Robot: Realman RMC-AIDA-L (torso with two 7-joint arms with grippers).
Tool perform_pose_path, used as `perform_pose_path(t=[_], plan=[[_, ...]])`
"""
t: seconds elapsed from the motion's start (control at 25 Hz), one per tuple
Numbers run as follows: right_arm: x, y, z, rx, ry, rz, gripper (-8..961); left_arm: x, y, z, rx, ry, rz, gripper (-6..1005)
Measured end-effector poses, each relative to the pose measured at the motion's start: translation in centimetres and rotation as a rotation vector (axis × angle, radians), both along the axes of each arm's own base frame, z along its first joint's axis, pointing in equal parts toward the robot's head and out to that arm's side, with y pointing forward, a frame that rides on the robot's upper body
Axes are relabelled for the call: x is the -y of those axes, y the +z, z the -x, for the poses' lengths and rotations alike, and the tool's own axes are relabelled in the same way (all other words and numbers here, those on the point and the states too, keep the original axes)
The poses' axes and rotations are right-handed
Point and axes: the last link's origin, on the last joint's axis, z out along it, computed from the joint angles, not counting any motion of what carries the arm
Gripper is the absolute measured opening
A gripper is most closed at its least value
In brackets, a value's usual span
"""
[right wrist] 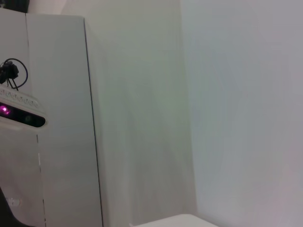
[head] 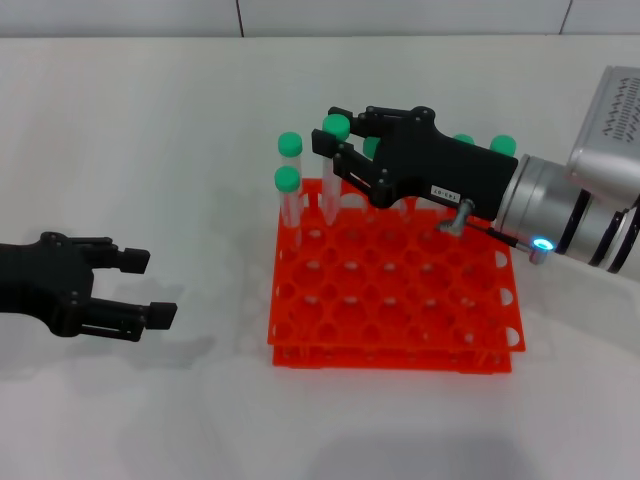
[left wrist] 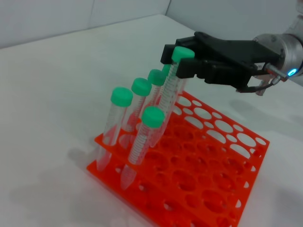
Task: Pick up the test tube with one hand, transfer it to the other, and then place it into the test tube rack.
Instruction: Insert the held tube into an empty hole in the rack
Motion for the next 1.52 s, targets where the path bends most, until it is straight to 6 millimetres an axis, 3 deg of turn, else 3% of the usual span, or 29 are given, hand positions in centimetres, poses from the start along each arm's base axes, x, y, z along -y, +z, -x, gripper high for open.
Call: perform_pose_path(t=[1.52], plan=[[0.3, -0.8, -1.2, 0.056, -0.009, -0.010, 266, 0.1, -0.2, 0.1, -0.001, -0.014, -0.007, 888]])
